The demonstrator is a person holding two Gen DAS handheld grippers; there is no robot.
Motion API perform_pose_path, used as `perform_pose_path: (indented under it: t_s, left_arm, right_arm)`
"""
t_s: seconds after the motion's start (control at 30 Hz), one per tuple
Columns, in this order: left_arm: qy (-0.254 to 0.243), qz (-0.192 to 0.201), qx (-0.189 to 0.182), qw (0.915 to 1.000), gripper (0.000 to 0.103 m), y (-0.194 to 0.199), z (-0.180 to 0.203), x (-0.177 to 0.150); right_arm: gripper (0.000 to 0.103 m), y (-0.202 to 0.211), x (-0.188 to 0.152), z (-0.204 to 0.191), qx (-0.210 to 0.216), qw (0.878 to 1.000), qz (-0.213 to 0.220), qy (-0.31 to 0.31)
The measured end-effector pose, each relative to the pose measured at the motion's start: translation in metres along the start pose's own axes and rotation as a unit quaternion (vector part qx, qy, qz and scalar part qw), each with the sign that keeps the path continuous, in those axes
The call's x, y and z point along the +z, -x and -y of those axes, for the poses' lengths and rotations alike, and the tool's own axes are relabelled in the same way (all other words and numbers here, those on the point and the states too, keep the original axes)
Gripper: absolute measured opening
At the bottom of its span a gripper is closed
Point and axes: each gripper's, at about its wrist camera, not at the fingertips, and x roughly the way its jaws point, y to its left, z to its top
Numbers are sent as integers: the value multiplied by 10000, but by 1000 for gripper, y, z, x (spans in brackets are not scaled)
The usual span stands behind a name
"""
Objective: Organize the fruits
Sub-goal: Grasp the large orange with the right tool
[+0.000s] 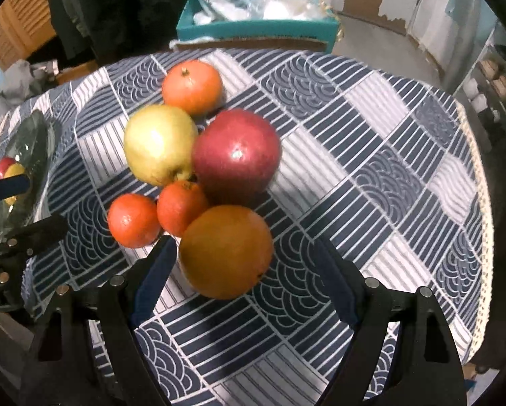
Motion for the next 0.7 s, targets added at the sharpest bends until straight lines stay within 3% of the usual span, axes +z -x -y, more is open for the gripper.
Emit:
perform_pose_path:
  t_s: [0.37, 0.47, 0.5, 0.7]
  left_arm:
    - [4, -43, -178, 9998, 89, -12, 5, 3]
    - [-46, -14, -253, 9997, 89, -15, 9, 4]
    - [-61, 2, -264, 9996, 89, -15, 10, 5]
    - [-154, -23, -414, 9990, 89, -23, 19, 9]
  right_arm:
    - [83, -25, 0, 0, 163, 9995, -280, 28]
    - [75, -30, -1, 2, 316, 9989, -338, -4]
    - [66, -30, -1, 2, 481, 9982, -356, -44]
    - [64, -21, -2, 9, 337, 9989, -325, -66]
